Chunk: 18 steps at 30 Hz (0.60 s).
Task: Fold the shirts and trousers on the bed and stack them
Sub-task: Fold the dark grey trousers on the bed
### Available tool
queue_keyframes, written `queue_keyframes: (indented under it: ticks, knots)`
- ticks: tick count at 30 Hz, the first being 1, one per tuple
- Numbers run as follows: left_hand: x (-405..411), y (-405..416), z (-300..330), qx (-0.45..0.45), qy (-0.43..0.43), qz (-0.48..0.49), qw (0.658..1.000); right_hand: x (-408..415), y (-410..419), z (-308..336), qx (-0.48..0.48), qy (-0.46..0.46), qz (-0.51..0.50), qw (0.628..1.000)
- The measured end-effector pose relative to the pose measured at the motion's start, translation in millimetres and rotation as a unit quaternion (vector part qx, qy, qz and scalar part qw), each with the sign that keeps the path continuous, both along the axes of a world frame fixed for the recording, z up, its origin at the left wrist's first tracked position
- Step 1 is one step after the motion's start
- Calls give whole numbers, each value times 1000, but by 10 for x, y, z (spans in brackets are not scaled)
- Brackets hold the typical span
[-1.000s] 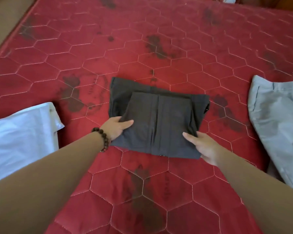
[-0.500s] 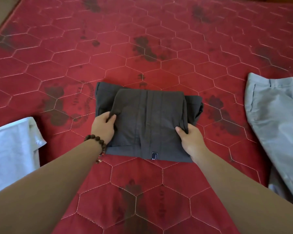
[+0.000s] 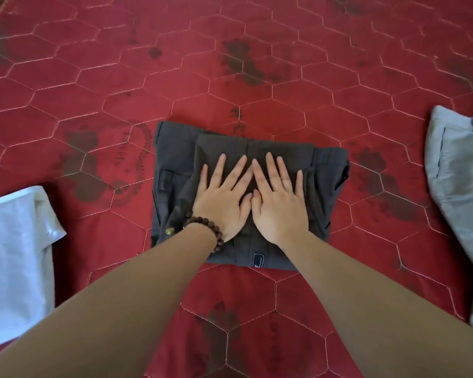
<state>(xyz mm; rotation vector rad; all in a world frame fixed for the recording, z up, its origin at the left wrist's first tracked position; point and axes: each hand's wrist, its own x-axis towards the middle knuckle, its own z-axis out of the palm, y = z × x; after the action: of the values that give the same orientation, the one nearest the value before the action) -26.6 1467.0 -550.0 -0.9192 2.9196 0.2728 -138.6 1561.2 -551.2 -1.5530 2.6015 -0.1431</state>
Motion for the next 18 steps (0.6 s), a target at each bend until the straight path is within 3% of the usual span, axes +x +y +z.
queue_keyframes:
  ticks: [5,14,16,18]
  knots:
    - [15,-80,-62,-8,21,26,999,-39,18,-91,-34,3,-79,996]
    - [504,-430,17,0,-31,84,996,-258,233,33,26,-45,-34,998]
    - [664,-293,144,-10,13,148,989,-242,364,182,-31,-64,-52,996]
    - [931,-92,270,-38,85,205,974,-184,643,327,-116,-22,-94,989]
